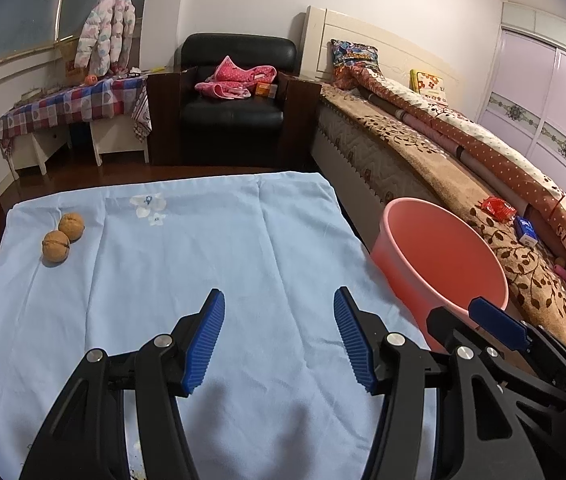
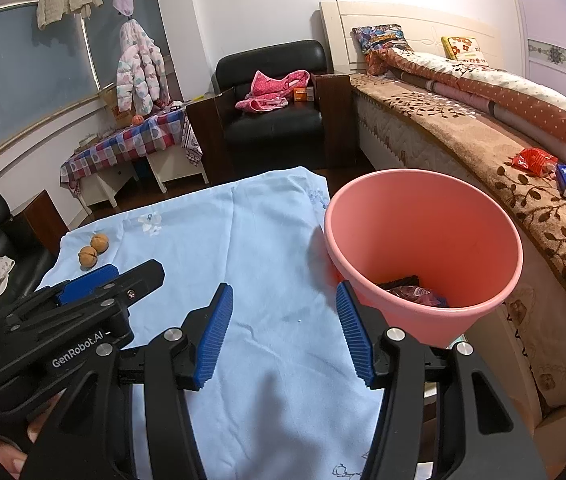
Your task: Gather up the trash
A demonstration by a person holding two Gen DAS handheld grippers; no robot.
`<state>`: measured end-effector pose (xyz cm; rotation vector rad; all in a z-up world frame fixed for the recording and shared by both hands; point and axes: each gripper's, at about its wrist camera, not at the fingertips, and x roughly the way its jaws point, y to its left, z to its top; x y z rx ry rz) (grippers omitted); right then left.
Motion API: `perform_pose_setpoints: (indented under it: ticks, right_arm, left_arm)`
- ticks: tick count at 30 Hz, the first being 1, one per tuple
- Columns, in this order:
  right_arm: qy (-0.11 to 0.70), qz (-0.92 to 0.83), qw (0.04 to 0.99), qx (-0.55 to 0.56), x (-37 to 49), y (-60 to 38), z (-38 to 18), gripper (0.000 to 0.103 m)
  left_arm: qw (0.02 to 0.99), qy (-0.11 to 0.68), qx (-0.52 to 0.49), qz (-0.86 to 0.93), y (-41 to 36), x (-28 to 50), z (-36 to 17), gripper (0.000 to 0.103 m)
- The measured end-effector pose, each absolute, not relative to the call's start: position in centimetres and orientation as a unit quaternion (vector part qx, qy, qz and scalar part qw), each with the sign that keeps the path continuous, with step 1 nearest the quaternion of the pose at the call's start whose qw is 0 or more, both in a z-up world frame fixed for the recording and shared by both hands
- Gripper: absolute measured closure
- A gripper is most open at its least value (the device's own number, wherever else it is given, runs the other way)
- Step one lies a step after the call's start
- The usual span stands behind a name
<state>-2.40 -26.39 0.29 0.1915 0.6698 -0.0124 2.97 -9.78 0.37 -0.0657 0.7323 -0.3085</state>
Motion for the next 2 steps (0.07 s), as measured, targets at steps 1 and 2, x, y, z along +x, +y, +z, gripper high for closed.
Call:
perform_pose_setpoints:
  ticks: [1,2]
  right_arm:
    - [0.329,-0.006,0.94,0.094,-2.44,-26.39,0.26,0.049]
    - [0.329,-0.006,0.939,0.094,-2.27,-26.29,0.21,0.049]
  left_arm:
    - [0.921,0.357,-0.032,-0.151,-9.52,2.83,0.32,0.047]
    - [0.921,0.358,-0.032,-0.151,-10.17,3.1,0.5,0.047]
